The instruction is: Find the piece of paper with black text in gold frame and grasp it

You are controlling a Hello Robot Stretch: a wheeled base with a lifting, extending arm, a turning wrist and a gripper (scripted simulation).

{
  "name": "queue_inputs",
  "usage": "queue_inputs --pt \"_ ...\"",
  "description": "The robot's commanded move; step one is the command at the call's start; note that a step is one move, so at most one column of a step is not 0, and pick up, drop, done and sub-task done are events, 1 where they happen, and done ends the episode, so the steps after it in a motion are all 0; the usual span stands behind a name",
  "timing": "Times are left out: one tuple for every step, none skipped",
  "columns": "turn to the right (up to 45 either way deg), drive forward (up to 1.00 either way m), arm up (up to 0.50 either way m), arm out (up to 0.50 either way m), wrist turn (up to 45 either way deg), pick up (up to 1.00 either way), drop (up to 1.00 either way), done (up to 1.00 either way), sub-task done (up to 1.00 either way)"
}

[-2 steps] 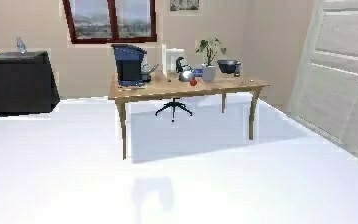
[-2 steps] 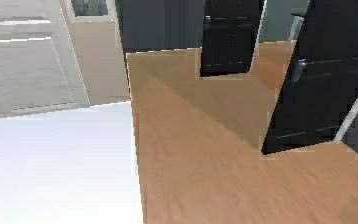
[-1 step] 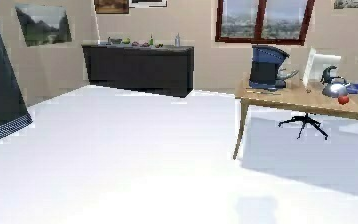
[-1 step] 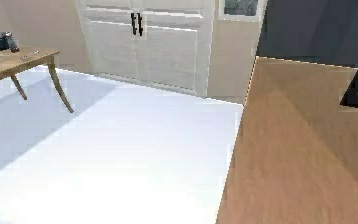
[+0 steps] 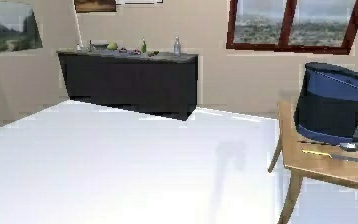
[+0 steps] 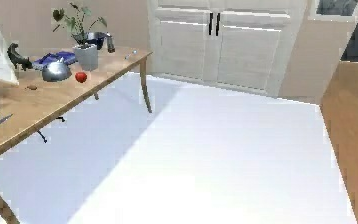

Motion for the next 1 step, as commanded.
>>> queue_inputs --pt "0.0 0.85 0.00 0.00 0.0 0.00 0.00 0.00 0.00"
